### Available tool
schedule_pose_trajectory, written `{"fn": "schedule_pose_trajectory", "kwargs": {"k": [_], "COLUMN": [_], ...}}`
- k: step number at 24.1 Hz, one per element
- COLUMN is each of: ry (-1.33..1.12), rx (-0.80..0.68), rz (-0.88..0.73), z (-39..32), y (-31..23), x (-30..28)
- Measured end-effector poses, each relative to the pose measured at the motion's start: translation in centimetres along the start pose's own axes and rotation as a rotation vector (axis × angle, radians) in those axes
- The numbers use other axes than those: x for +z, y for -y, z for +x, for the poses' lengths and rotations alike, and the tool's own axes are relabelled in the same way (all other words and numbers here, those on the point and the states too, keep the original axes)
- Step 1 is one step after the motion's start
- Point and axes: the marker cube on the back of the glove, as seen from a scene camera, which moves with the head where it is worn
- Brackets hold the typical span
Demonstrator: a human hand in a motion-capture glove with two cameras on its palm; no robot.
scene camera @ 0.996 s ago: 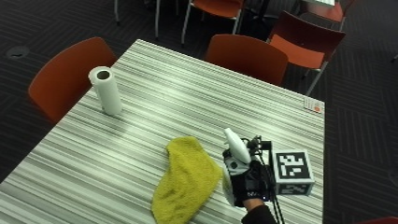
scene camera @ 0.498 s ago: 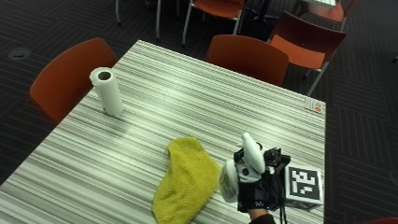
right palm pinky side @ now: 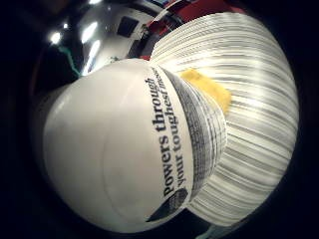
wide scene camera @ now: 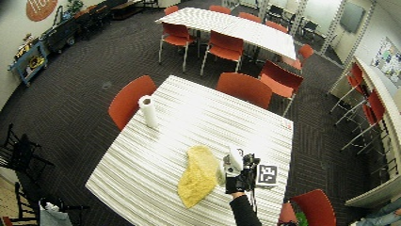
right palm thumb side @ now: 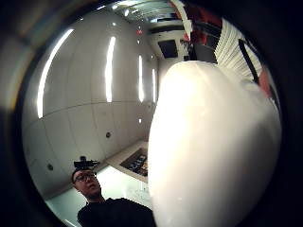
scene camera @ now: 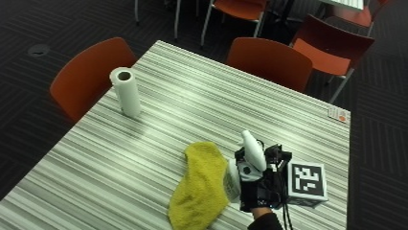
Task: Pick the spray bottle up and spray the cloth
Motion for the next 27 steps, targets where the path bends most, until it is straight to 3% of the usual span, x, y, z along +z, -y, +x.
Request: {"fn": "schedule_pose_trajectory", "kwargs": {"k": [17,27], "ry": [-0.004,-0.027], "rx": [-0.060,-0.032], "rz": [-0.221,-0.252], "z": [-2.6,-0.6], "y": [1.8,1.2], "x": [9.0,9.1]}}
